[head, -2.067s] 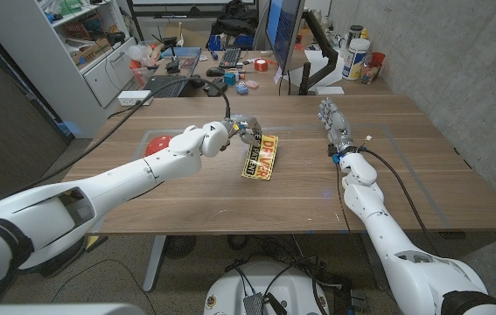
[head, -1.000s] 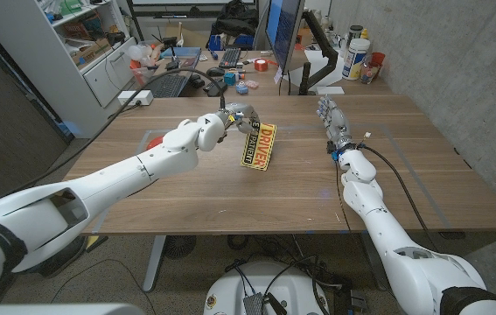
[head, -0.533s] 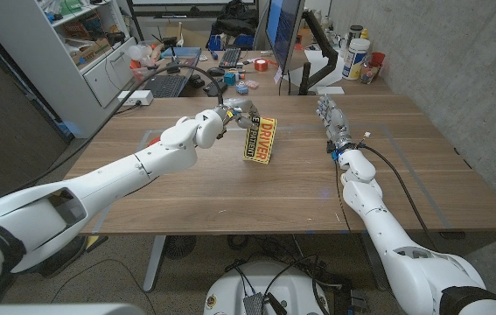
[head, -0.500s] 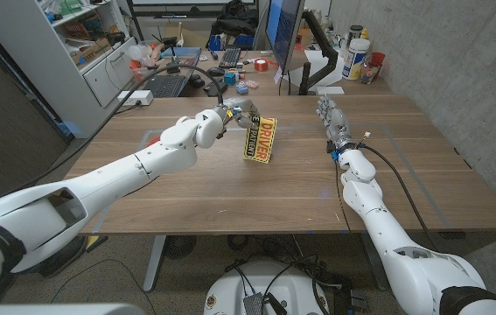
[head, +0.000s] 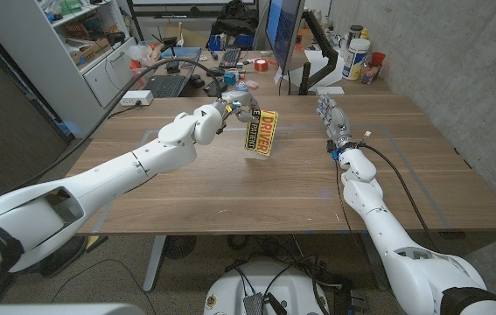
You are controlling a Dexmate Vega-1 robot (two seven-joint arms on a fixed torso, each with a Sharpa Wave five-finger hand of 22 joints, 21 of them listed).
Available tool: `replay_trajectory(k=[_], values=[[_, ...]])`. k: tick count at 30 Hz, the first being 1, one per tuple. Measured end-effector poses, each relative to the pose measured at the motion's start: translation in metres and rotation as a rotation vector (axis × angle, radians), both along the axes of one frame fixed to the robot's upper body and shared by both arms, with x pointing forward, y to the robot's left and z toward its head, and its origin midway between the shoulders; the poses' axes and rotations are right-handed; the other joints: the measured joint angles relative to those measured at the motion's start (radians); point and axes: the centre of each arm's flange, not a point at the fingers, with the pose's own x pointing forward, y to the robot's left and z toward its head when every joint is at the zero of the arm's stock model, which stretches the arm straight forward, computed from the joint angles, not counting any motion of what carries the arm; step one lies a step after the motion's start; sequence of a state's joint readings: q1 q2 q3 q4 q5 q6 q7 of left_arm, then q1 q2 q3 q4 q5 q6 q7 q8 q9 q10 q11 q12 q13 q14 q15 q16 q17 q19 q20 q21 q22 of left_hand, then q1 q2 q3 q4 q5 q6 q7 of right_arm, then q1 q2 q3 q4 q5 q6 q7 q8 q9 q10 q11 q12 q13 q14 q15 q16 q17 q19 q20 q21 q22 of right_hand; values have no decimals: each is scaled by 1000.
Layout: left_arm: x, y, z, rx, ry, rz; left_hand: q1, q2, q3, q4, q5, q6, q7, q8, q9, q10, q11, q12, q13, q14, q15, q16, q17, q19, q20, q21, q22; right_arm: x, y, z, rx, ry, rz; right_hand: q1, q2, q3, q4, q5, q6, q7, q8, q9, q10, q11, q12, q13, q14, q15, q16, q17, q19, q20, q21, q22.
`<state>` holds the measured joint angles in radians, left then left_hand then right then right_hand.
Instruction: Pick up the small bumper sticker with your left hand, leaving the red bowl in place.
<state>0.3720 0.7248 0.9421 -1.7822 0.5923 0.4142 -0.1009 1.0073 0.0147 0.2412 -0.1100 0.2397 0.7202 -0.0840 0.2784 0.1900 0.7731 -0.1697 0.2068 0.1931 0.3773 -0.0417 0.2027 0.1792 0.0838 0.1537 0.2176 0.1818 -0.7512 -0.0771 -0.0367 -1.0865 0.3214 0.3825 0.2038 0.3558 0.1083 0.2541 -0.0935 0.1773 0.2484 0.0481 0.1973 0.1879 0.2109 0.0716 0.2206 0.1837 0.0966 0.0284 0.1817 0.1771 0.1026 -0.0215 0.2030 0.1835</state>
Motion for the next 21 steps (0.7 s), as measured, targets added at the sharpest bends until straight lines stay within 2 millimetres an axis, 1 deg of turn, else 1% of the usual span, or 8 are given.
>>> replay_trajectory(k=[6,9,12,15,21], values=[[-5,2,5,-3,-18,3,0,0,0,0,-7,9,2,0,0,4,4,0,0,4,-3,0,0,5,5,0,0,1,2,3,-5,-5,7,0,0,0,0,0,0,0,0,0,0,0,0,0,0,0,0,0,0,0,0,0],[-7,3,7,-6,-25,8,0,0,0,0,-7,9,2,-5,0,9,-2,0,0,4,-3,0,0,5,5,0,0,1,2,4,-8,-5,9,0,0,0,0,0,0,0,0,0,0,0,0,0,0,0,0,0,0,0,0,0],[-9,4,9,-7,-31,10,0,0,0,0,-7,9,2,-5,0,9,-2,0,0,4,-3,0,0,5,5,0,0,1,3,4,-9,-7,11,0,0,0,0,0,0,0,0,0,0,0,0,0,0,0,0,0,0,0,0,0],[-11,4,12,-9,-38,10,0,0,0,0,-7,9,2,-5,0,9,-2,0,0,6,-1,0,0,10,0,0,0,1,3,5,-9,-8,12,0,0,0,0,0,0,0,0,0,0,0,0,0,0,0,0,0,0,0,0,0],[-16,5,18,-12,-56,11,4,4,0,0,-7,11,0,-5,0,9,-2,-4,0,8,1,0,0,10,0,0,0,1,3,6,-9,-11,13,0,0,0,0,0,0,0,0,0,0,0,0,0,0,0,0,0,0,0,0,0]])
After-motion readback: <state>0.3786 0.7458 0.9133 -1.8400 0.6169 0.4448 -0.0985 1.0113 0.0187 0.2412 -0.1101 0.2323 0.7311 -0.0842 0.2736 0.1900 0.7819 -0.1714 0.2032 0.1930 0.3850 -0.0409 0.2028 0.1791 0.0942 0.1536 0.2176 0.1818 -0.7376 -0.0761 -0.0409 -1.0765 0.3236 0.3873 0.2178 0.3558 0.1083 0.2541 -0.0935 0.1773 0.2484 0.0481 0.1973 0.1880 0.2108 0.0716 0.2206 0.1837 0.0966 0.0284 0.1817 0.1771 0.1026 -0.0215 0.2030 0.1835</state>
